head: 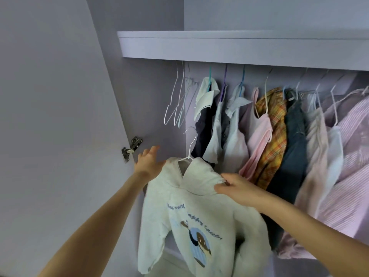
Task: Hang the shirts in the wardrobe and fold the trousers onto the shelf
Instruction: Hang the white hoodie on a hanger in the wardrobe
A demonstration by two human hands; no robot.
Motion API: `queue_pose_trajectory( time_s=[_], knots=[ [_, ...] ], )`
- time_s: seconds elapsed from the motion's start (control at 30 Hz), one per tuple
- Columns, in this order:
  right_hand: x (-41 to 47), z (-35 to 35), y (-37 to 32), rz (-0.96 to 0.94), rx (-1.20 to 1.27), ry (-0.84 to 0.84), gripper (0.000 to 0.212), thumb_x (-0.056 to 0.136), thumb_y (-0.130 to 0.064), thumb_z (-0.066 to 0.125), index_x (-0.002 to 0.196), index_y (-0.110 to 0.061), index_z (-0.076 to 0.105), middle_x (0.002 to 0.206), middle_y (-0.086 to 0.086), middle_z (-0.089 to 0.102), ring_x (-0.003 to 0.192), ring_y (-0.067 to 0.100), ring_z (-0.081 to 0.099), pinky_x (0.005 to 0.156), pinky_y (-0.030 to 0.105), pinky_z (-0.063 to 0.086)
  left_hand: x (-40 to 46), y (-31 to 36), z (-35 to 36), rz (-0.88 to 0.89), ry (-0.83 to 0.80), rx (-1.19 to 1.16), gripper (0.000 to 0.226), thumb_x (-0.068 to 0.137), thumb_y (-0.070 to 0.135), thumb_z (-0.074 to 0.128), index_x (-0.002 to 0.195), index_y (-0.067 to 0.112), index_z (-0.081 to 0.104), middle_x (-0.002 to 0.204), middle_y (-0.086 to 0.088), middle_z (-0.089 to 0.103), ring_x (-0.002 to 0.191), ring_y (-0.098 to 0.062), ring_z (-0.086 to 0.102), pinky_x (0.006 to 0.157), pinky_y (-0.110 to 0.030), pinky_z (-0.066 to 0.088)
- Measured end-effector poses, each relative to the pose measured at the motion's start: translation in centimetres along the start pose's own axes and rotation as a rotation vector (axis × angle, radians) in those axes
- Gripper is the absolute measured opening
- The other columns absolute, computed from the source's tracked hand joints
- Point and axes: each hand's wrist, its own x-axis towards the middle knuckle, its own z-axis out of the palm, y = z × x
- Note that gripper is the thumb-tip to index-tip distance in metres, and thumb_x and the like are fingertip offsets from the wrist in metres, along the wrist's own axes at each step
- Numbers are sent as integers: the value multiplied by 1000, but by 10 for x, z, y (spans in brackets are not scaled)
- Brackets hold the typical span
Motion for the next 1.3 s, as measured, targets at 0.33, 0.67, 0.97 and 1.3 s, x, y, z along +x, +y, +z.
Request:
queue_pose_trajectory(
  time_s=[0.33,0.67,0.97,1.3],
  knots=[
    [42,29,-80,105,41,392,24,86,-13,44,62,-19,40,59,-6,43,50,8,40,41,18,29,32,8,-55,308,207,92,46,90,8,43,135,18,46,133,-8,48,125,-30,38,100,-42,32],
    [119,59,-135,116,-251,472,31,90,-21,40,120,-15,50,116,12,58,104,31,56,83,32,44,66,10,-121,532,393,67,45,91,8,45,136,11,43,135,-11,43,122,-30,37,97,-39,34],
    [127,34,-147,203,-171,704,30,91,-18,40,118,-9,51,112,12,60,102,32,57,78,33,45,88,42,-138,643,506,128,66,85,7,51,145,13,26,152,-12,19,139,-30,14,103,-47,30],
    [188,-17,-144,92,-328,971,27,92,-20,43,116,-12,50,106,7,63,99,30,59,63,29,35,141,65,-132,715,672,351,92,82,17,50,146,23,-16,154,-15,-19,142,-36,-17,115,-46,-5]
  ],
)
